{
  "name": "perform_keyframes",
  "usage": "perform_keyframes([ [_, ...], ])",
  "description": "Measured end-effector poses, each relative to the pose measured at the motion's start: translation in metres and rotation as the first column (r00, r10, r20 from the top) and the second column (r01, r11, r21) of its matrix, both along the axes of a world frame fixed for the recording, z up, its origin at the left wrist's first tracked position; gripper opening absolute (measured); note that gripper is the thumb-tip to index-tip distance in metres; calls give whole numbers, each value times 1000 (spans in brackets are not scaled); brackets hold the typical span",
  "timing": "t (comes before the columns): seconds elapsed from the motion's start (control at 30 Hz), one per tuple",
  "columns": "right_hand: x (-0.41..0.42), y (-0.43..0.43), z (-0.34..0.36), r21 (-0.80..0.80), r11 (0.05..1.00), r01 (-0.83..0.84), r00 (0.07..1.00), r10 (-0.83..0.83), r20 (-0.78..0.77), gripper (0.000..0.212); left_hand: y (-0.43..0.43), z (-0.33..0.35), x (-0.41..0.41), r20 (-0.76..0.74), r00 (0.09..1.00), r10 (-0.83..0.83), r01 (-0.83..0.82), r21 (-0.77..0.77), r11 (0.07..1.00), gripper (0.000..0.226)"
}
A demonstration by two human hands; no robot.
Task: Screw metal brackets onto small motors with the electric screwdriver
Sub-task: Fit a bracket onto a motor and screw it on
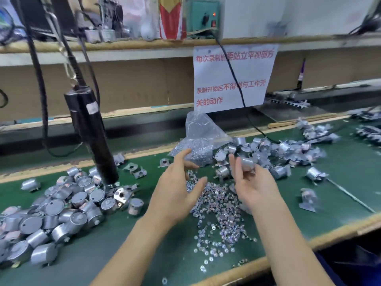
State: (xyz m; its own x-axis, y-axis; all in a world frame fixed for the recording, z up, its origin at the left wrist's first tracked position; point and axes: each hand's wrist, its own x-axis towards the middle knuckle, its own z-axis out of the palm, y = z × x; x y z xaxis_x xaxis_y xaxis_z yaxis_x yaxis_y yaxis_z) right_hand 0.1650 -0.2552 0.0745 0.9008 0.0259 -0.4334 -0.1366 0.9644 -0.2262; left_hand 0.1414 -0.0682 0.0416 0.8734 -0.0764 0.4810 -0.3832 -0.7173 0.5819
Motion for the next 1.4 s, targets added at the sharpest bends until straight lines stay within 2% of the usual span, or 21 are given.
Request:
perform_keyframes([
  [0.07, 3, -16, 3, 247, 960, 131, 990, -139, 16, 39, 0, -2, 0, -33, 999, -1, 1, 9, 1000, 73],
  [0.1, 4, -22, 3, 306, 935, 177, 981, -194, 27, 49, 0, -2, -1, -50, 999, -2, 2, 11, 1000, 73],
  [0.17, 6, -24, 3, 319, 921, 222, 965, -254, 62, 69, 5, -4, -2, -82, 997, 8, -6, 28, 1000, 70],
  [0.23, 6, -14, 5, 197, 961, 195, 969, -219, 109, 75, 14, -5, -5, -98, 994, 50, -41, 89, 995, 63],
  [0.3, 5, 8, 4, -16, 993, 121, 983, -117, 142, 63, 26, -6, -10, -93, 986, 141, -120, 204, 972, 51],
  [0.37, 6, 35, 3, -269, 963, 31, 982, 21, 188, 49, 39, -6, -16, -90, 961, 263, -218, 345, 913, 44],
  [0.43, 6, 63, 5, -533, 845, -47, 952, 200, 233, 40, 56, -6, -24, -136, 922, 362, -257, 482, 837, 45],
  [0.53, 6, 104, 10, -872, 490, -24, 837, 487, 251, 33, 81, -6, -33, -252, 882, 398, -143, 661, 736, 50],
  [0.6, 4, 129, 15, -948, 314, 57, 705, 659, 260, 47, 93, -9, -36, -301, 878, 373, -49, 718, 695, 48],
  [0.67, 4, 153, 21, -964, 254, 83, 558, 789, 256, 68, 100, -13, -38, -312, 880, 358, -13, 738, 675, 50],
  [0.77, 7, 181, 29, -961, 260, 92, 398, 875, 275, 69, 106, -19, -36, -294, 885, 362, -29, 740, 672, 56],
  [0.87, 11, 204, 34, -949, 285, 134, 368, 875, 315, 58, 107, -24, -38, -241, 921, 306, -49, 709, 704, 48],
  [0.97, 18, 219, 35, -938, 254, 236, 376, 866, 329, 38, 105, -24, -41, -128, 985, 114, -7, 636, 772, 35],
  [1.03, 25, 222, 34, -932, 228, 283, 379, 866, 327, 32, 105, -25, -39, -53, 998, 38, -5, 530, 848, 31],
  [1.13, 41, 215, 26, -918, 250, 308, 398, 842, 363, 15, 100, -28, -30, -105, 993, 60, -22, 330, 944, 29],
  [1.2, 51, 205, 22, -898, 273, 346, 439, 799, 412, 10, 97, -31, -20, -130, 985, 109, -65, 305, 950, 27],
  [1.3, 68, 187, 14, -867, 274, 416, 498, 729, 470, 19, 94, -34, -6, -109, 984, 144, -96, 357, 929, 24],
  [1.4, 79, 170, 4, -853, 298, 428, 529, 683, 504, 44, 99, -34, 10, -37, 972, 233, -195, 430, 881, 25],
])
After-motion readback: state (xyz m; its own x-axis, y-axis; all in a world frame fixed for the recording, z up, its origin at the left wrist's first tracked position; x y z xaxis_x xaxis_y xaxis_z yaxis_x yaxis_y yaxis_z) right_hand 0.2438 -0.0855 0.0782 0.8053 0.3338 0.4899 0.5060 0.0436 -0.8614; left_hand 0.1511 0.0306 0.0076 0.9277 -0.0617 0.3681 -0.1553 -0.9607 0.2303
